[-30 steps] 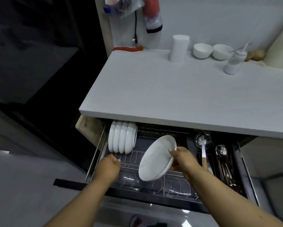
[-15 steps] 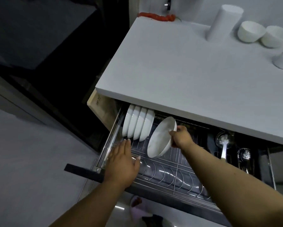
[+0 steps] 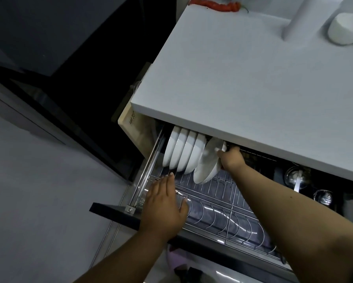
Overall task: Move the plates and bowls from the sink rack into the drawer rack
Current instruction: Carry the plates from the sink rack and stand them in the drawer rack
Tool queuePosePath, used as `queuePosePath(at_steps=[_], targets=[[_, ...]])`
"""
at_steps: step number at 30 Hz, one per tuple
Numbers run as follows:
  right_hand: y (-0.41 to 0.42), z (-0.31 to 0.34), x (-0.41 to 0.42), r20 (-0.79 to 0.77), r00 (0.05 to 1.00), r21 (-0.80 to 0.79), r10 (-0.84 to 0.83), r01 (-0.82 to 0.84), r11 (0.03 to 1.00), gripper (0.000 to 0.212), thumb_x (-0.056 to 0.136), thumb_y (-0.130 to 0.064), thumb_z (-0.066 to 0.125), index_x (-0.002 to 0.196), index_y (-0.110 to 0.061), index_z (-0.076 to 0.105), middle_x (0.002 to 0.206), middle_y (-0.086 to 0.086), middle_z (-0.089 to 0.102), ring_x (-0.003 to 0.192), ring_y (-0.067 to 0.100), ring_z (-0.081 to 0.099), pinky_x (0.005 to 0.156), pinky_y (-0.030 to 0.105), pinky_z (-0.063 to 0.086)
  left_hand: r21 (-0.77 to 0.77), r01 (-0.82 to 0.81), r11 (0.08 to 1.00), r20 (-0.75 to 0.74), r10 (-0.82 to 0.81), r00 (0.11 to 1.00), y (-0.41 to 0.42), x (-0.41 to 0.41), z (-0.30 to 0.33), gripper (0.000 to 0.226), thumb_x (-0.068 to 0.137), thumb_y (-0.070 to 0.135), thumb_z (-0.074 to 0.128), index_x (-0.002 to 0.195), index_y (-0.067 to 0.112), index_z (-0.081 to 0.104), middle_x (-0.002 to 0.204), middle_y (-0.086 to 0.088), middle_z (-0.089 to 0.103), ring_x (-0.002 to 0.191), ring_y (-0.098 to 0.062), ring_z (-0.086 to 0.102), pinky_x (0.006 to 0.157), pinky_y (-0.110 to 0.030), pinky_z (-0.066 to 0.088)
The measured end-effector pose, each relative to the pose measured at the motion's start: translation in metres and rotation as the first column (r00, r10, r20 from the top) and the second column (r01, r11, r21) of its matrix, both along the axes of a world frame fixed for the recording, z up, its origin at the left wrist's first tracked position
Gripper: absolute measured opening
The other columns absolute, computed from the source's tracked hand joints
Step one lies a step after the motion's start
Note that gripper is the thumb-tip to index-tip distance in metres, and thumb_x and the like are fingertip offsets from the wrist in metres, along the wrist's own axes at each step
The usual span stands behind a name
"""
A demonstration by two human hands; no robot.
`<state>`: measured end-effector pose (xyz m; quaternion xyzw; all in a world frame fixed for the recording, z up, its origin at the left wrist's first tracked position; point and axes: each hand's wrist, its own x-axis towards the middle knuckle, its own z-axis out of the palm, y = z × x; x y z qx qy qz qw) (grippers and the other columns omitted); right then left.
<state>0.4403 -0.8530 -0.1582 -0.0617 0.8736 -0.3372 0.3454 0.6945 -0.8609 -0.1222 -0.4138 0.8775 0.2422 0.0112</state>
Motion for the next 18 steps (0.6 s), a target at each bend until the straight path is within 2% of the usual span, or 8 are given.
queuePosePath(at_steps=[6,10,12,18], targets=[[-0.011,-0.006,0.002,-0.048,0.994,0.029,0.094,-0.092,0.995,0.061,0.088,-0.033,0.064,0.129,0.006,0.04,0.125,0.021,0.058,0.115,0.037,0.056,0.095,0.042,0.047,-0.003,0.002,1.0,-0.007,-0.002,1.0,0.0,0.001,-0.006,0.077,0.088,0.058,0.027,0.151,0.015,0.011,0.156,-0.002,0.024,0.143,-0.018,0.018,0.118,-0.033,0.016],[-0.018,-0.007,0.004,-0.059,0.983,0.065,0.173,-0.169,0.983,0.051,0.09,-0.036,0.06,0.115,0.008,0.053,0.107,0.023,0.064,0.104,0.037,0.061,0.077,0.033,0.042,-0.019,-0.02,1.0,-0.042,0.019,0.999,0.001,0.001,-0.006,0.078,0.085,0.057,0.027,0.149,0.013,0.021,0.15,-0.004,0.035,0.139,-0.02,0.028,0.115,-0.035,0.024],[-0.022,-0.006,0.007,-0.072,0.976,0.088,0.204,-0.198,0.976,0.049,0.091,-0.038,0.059,0.11,0.007,0.057,0.099,0.023,0.064,0.101,0.038,0.062,0.075,0.032,0.041,-0.03,-0.02,0.999,-0.046,0.019,0.999,0.001,0.002,-0.007,0.076,0.085,0.056,0.03,0.148,0.013,0.024,0.149,-0.005,0.038,0.138,-0.021,0.031,0.114,-0.036,0.025],[-0.033,-0.011,0.008,-0.098,0.959,0.144,0.264,-0.249,0.958,0.055,0.093,-0.044,0.053,0.122,0.003,0.055,0.123,0.022,0.062,0.115,0.037,0.056,0.092,0.036,0.044,-0.057,-0.033,0.998,-0.052,0.03,0.998,0.002,0.001,-0.007,0.07,0.082,0.05,0.04,0.139,0.008,0.04,0.134,-0.009,0.054,0.125,-0.025,0.05,0.104,-0.042,0.042]])
